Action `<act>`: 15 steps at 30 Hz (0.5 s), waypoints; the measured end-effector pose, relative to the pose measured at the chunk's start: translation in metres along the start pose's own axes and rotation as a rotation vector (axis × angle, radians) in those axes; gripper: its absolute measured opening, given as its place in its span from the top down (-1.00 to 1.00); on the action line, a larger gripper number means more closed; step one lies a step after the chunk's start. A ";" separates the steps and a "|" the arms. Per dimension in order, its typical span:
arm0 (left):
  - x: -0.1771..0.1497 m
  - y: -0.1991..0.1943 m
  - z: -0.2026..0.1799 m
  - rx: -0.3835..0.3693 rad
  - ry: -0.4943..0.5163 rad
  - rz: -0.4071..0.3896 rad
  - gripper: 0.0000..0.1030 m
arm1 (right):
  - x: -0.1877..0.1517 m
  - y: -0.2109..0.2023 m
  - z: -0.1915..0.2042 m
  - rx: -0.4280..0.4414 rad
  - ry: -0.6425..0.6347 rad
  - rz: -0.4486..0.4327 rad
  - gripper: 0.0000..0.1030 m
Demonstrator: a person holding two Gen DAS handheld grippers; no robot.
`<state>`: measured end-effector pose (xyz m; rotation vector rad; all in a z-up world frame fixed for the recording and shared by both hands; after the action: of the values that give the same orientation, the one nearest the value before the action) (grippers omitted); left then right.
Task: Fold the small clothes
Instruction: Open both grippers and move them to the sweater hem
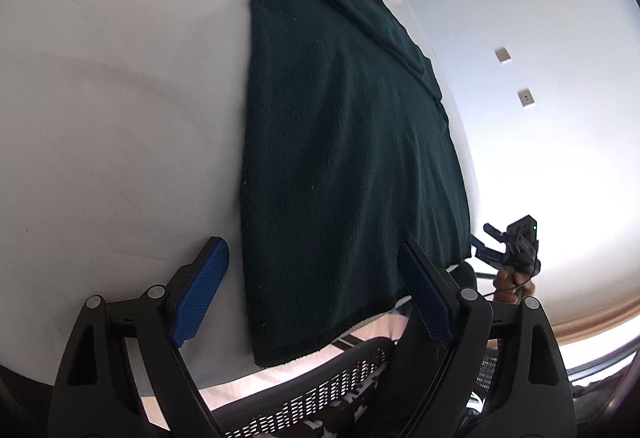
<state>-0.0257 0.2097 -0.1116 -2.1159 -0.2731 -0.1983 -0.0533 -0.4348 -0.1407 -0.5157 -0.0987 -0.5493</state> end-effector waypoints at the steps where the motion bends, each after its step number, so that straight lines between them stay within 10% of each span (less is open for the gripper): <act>1: -0.001 0.000 0.001 -0.007 -0.002 0.006 -0.67 | -0.001 -0.001 -0.002 0.012 0.008 -0.003 -0.24; 15: -0.003 0.001 0.027 -0.164 -0.122 0.146 -0.38 | -0.003 -0.007 -0.011 0.085 0.051 -0.007 -0.20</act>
<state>-0.0272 0.2318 -0.1274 -2.3042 -0.1779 -0.0048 -0.0596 -0.4442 -0.1478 -0.4187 -0.0744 -0.5621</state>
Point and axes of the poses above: each gripper's, at about its wrist camera, not at the fingertips, and y roughly the way its jaws point, z to its left, x to its top, the point moved 1 cm from there along y, roughly the way its jaws point, and after that the axes turned 14 degrees about x, right-handed, at the moved point
